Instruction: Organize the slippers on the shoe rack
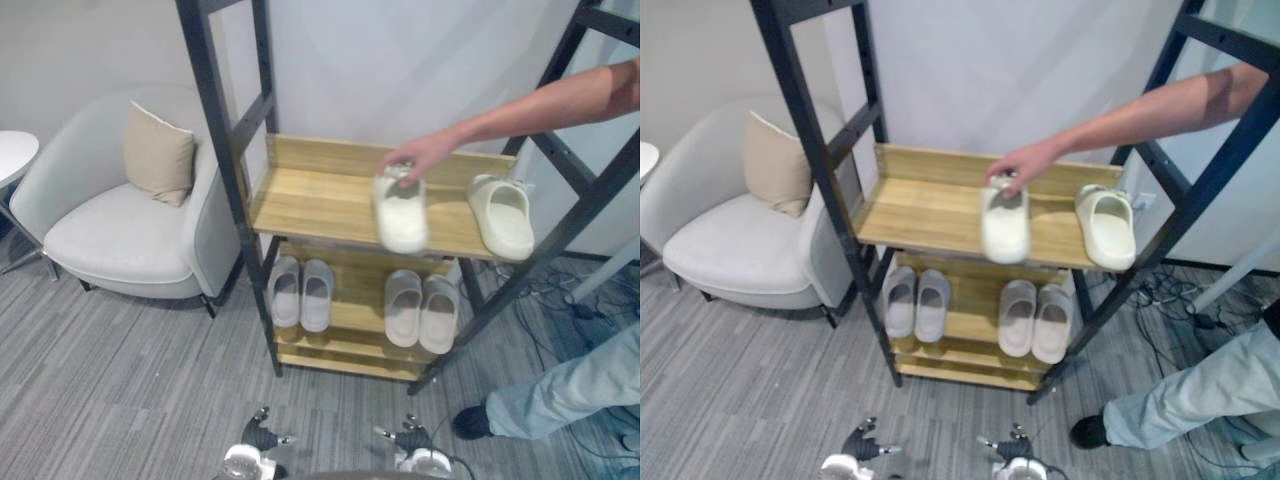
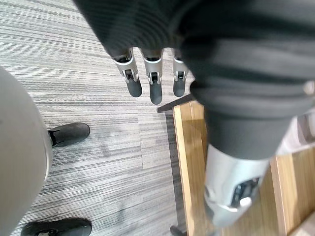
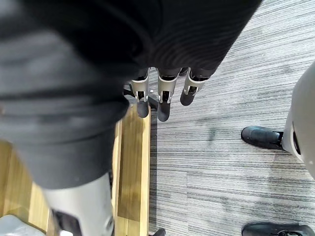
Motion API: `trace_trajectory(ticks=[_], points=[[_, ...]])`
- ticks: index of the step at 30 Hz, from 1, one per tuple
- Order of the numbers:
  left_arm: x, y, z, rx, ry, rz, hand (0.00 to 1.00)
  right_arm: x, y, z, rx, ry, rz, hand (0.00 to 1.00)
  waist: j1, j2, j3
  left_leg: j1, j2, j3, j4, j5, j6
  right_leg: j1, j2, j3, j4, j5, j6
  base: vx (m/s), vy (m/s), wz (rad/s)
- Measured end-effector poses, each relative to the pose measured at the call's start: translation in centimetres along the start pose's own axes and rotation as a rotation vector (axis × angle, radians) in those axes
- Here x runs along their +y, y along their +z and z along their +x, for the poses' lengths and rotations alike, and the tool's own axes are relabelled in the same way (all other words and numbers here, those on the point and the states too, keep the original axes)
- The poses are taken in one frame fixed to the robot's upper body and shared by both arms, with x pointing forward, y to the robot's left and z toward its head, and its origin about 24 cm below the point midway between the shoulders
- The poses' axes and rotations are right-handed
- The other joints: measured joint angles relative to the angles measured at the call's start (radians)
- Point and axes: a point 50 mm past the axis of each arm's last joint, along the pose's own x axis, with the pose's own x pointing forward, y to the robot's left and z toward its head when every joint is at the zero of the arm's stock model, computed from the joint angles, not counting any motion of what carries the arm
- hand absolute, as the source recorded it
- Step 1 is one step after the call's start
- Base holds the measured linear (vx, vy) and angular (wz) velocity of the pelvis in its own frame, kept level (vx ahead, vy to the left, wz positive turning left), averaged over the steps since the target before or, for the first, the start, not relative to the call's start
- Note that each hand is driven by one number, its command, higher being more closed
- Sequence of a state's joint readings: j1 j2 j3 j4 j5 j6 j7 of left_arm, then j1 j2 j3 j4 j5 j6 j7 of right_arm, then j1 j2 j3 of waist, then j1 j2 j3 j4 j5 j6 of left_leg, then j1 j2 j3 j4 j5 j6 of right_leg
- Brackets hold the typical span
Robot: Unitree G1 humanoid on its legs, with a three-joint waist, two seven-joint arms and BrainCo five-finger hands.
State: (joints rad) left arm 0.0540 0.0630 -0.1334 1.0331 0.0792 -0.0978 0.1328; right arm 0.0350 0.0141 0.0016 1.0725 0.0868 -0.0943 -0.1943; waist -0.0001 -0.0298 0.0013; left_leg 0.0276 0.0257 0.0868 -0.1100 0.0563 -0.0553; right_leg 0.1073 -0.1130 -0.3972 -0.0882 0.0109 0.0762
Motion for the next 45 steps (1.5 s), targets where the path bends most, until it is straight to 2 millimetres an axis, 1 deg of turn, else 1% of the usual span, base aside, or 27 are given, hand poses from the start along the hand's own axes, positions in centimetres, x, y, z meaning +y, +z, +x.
trace_trajectory(ticks=[1,6,18,30,32,34,35,37,38,40,41,42,44,45], points=[[0.1,0.0,0.0,0.001,0.003,-0.004,0.00,-0.1,0.4,0.1,-0.006,-0.001,-0.005,0.00,0.000,0.000,0.000,0.007,0.000,0.007,0.000,-0.003,0.002,0.004,0.000,0.007,0.000,-0.001,0.000,0.04,0.004,-0.15],[0.1,-0.4,0.0,0.019,0.010,-0.024,0.00,-0.7,0.6,0.3,-0.013,-0.015,-0.016,0.00,0.000,0.016,0.006,0.010,-0.002,0.012,0.000,-0.006,0.003,0.004,-0.001,0.013,0.000,-0.003,0.002,0.03,0.005,-0.04],[0.0,-0.4,0.0,0.019,0.001,-0.006,0.00,-0.8,0.5,0.3,-0.011,-0.016,-0.022,0.00,-0.003,0.018,0.007,0.019,0.000,0.018,0.000,-0.007,0.004,0.008,-0.001,0.024,0.000,-0.003,0.002,-0.01,0.004,-0.02],[-0.8,0.1,0.0,-0.005,-0.039,0.056,0.00,-0.9,0.5,0.3,-0.011,-0.018,-0.023,0.00,-0.003,0.021,0.007,0.034,0.000,0.038,0.000,-0.023,0.001,0.013,-0.001,0.044,0.000,-0.007,0.005,0.01,0.006,-0.05],[-1.3,0.3,0.0,-0.019,-0.062,0.089,0.00,-0.9,0.5,0.3,-0.011,-0.019,-0.025,0.00,-0.003,0.022,0.008,0.033,0.000,0.039,0.000,-0.025,0.001,0.010,-0.001,0.046,0.000,-0.008,0.005,0.01,0.002,-0.02],[-2.0,0.8,-0.1,-0.048,-0.091,0.125,0.00,-1.0,0.5,0.3,-0.011,-0.021,-0.027,0.00,-0.003,0.024,0.009,0.030,0.000,0.039,0.000,-0.026,0.001,0.007,-0.001,0.046,0.000,-0.008,0.005,0.00,0.000,0.00],[-2.8,1.7,-0.2,-0.095,-0.123,0.160,0.00,-1.1,0.4,0.3,-0.009,-0.022,-0.031,0.00,-0.003,0.026,0.010,0.024,-0.001,0.039,0.000,-0.026,0.001,0.001,-0.001,0.046,0.000,-0.008,0.005,0.00,0.000,0.00],[-3.8,3.0,-0.4,-0.157,-0.157,0.186,0.00,-1.1,0.3,0.3,-0.010,-0.024,-0.033,0.00,-0.004,0.029,0.011,0.022,-0.001,0.039,0.000,-0.026,0.001,-0.001,-0.001,0.046,0.000,-0.008,0.005,0.00,0.000,0.00],[-4.6,4.1,-0.7,-0.211,-0.185,0.203,0.00,-1.1,0.4,0.2,-0.012,-0.023,-0.037,0.00,-0.005,0.029,0.011,0.022,0.000,0.039,0.000,-0.026,0.001,-0.001,-0.001,0.046,0.000,-0.009,0.004,0.00,0.000,0.00],[-5.6,5.8,-1.0,-0.291,-0.221,0.230,0.00,-1.1,0.4,0.2,-0.013,-0.024,-0.037,0.00,-0.006,0.030,0.010,0.021,0.000,0.039,0.000,-0.026,0.001,-0.002,0.000,0.046,0.000,-0.010,0.003,0.00,0.000,0.00],[-6.5,7.1,-1.4,-0.355,-0.255,0.254,0.00,-1.1,0.4,0.2,-0.015,-0.025,-0.039,0.00,-0.006,0.032,0.009,0.019,0.001,0.038,0.000,-0.026,0.001,-0.004,0.000,0.046,0.000,-0.010,0.003,0.00,0.000,0.00],[-6.8,7.6,-1.6,-0.381,-0.267,0.264,0.00,-1.1,0.4,0.2,-0.016,-0.024,-0.041,0.00,-0.007,0.033,0.009,0.018,0.001,0.038,0.000,-0.026,0.001,-0.005,0.000,0.046,0.000,-0.010,0.003,0.00,0.000,0.00],[-8.5,9.8,-2.6,-0.493,-0.344,0.316,0.00,-1.1,0.5,0.2,-0.025,-0.020,-0.064,0.00,-0.010,0.038,0.005,0.013,0.001,0.038,0.000,-0.026,0.001,-0.010,0.001,0.046,0.000,-0.010,0.003,0.00,0.000,0.00],[-9.1,10.5,-3.0,-0.529,-0.378,0.338,0.00,-1.2,0.6,0.3,-0.030,-0.021,-0.066,0.00,-0.010,0.040,0.004,0.012,0.001,0.038,0.000,-0.026,0.001,-0.011,0.000,0.046,0.000,-0.010,0.003,0.00,0.000,0.00]])
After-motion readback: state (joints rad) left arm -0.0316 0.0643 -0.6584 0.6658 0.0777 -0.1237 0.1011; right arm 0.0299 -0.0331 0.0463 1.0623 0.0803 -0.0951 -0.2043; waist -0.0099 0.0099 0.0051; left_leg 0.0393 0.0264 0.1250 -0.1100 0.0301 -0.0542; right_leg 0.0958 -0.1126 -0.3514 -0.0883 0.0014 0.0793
